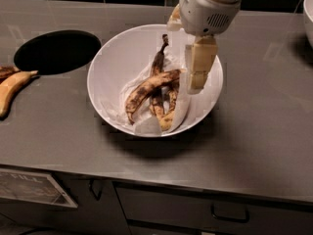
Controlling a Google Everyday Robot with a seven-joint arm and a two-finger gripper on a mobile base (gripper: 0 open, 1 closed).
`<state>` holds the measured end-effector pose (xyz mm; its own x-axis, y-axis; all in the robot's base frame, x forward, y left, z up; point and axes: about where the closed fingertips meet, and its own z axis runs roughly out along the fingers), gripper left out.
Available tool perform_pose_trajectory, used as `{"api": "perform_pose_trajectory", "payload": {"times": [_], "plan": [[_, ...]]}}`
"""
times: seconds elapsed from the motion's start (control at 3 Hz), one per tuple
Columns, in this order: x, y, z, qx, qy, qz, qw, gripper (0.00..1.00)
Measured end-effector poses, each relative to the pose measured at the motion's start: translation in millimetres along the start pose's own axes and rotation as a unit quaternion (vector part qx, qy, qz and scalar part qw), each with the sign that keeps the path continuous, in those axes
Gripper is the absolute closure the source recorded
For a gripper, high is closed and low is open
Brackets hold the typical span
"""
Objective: Pick banana from white bowl
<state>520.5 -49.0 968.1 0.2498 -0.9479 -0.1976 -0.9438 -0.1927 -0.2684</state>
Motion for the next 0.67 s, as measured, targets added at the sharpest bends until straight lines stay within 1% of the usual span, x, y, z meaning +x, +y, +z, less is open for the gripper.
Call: {"api": "perform_pose_trajectory", "payload": {"times": [0.33,0.67], "plan": [[-8.4,-0.8,9.4,-0.008,-0.011,-0.011,0.9999,0.12],[-15.3,-7.4,19.8,-0.017,-0.018,-0.024,0.9994,0.15]]}}
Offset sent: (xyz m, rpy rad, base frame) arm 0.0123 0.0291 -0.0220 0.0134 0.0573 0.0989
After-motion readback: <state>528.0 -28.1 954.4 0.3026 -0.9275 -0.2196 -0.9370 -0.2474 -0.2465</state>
